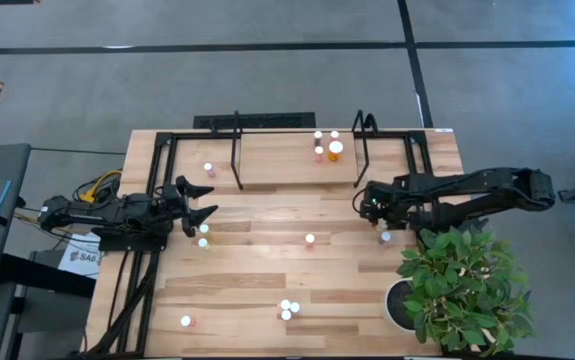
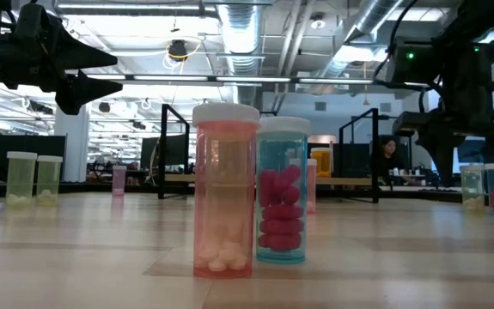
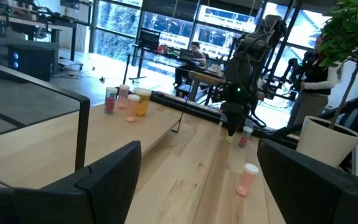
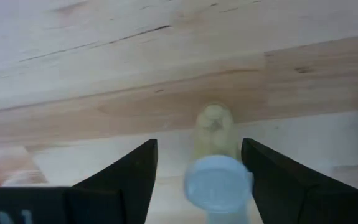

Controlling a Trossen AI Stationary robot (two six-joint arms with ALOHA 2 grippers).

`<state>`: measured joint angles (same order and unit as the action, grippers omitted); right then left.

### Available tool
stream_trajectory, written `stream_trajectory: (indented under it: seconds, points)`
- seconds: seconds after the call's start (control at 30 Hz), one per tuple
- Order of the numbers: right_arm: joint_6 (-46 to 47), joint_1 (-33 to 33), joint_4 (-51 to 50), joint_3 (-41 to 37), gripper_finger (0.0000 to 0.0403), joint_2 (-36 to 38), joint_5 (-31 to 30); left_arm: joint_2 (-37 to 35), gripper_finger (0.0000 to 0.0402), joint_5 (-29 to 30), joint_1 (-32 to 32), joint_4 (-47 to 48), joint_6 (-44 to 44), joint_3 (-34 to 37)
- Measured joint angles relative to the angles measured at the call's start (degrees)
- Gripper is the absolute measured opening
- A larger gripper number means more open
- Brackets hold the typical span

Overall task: Pick and place medicine bottles onto shelf by color
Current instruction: Put the yellow pill bottle on the shelf

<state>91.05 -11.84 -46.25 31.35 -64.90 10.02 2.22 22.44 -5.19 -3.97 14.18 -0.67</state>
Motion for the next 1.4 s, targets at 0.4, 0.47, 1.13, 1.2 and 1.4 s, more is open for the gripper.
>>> stream_trajectory:
  seconds: [0.4, 0.47, 1.13, 1.2, 1.4]
  points:
    - [1.96, 0.02, 0.56, 0.02, 0.0123, 0.00, 0.42, 0.00, 0.0311, 0.00, 0.00, 0.00, -0.01, 0.00]
    - [2.60, 0.02, 0.56, 0.02, 0.0117, 0.00, 0.66, 0.00, 0.0311, 0.00, -0.01, 0.00, -0.01, -0.01]
    - [2.88, 0.13, -3.47, 7.87, 0.0135, -4.64, 0.55, 0.00, 0.0311, -0.02, 0.00, -0.01, -0.01, -0.02]
    - [0.94, 0.10, -4.74, 9.93, 0.0135, -6.75, 0.55, 0.01, 0.0311, 0.00, 0.00, 0.00, -0.01, 0.00]
    - [-4.04, -2.13, -6.76, 17.62, 0.0135, -12.08, 0.39, 0.02, 0.0311, -0.02, -0.01, 0.00, 0.00, -0.01]
